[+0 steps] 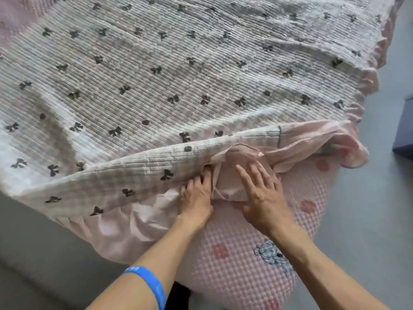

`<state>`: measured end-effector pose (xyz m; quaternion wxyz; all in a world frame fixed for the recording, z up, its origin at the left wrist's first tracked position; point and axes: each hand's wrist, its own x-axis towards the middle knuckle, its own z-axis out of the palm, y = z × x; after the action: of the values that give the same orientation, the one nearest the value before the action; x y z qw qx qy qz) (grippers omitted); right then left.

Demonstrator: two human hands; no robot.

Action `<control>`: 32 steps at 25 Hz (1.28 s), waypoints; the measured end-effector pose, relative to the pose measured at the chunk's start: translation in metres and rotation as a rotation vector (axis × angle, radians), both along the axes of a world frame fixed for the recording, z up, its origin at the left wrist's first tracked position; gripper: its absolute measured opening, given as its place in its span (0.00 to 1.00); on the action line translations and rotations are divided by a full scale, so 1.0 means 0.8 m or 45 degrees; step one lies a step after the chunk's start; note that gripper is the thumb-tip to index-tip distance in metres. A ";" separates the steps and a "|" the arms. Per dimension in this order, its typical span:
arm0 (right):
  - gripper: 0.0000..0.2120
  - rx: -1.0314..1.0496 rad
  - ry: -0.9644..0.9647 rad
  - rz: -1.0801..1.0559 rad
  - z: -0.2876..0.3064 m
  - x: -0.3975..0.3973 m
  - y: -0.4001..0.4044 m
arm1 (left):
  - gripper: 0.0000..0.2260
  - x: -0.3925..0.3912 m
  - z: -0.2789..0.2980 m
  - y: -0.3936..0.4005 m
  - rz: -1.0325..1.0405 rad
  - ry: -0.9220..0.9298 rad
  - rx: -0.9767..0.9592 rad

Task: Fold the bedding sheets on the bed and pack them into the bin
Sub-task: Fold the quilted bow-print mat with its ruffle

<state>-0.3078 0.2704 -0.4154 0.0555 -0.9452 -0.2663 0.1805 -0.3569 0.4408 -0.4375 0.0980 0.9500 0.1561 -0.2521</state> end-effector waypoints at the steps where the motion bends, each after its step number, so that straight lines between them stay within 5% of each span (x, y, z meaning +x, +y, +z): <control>1: 0.47 -0.033 -0.089 0.090 -0.010 -0.003 0.000 | 0.36 0.000 -0.008 -0.001 -0.013 -0.057 0.015; 4: 0.53 -0.081 -0.248 0.083 -0.019 -0.006 0.010 | 0.17 0.001 -0.001 0.008 -0.026 0.018 -0.048; 8: 0.54 -0.196 0.154 0.011 -0.015 -0.032 0.015 | 0.11 -0.043 0.034 0.000 -0.209 0.294 -0.313; 11: 0.38 -0.190 0.511 0.073 0.006 -0.094 -0.001 | 0.10 -0.136 0.057 -0.010 -0.360 0.657 -0.431; 14: 0.21 -0.515 1.067 0.260 0.032 -0.168 -0.026 | 0.11 -0.217 0.079 -0.007 -0.571 1.167 -0.484; 16: 0.19 -0.593 1.165 0.249 0.040 -0.194 -0.027 | 0.08 -0.232 0.092 0.004 -0.377 1.344 -0.617; 19: 0.22 -0.219 0.701 0.093 0.039 -0.175 0.002 | 0.06 -0.223 0.074 0.022 0.086 0.567 -0.550; 21: 0.26 -0.047 0.493 0.018 0.037 -0.159 0.012 | 0.15 -0.213 0.053 0.031 0.286 0.126 -0.379; 24: 0.26 -0.267 0.590 0.191 0.023 -0.175 0.005 | 0.35 -0.218 0.035 0.053 0.307 0.462 -0.372; 26: 0.20 -0.336 0.701 0.196 0.015 -0.192 0.001 | 0.34 -0.222 0.040 0.070 0.287 0.582 -0.423; 32: 0.24 -0.116 0.569 0.197 0.069 -0.166 0.098 | 0.26 -0.206 0.103 0.126 0.493 0.291 -0.393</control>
<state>-0.4404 0.3491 -0.3602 0.0563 -0.8601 -0.3105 0.4008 -0.5219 0.5417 -0.3550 0.2696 0.8417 0.3046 -0.3551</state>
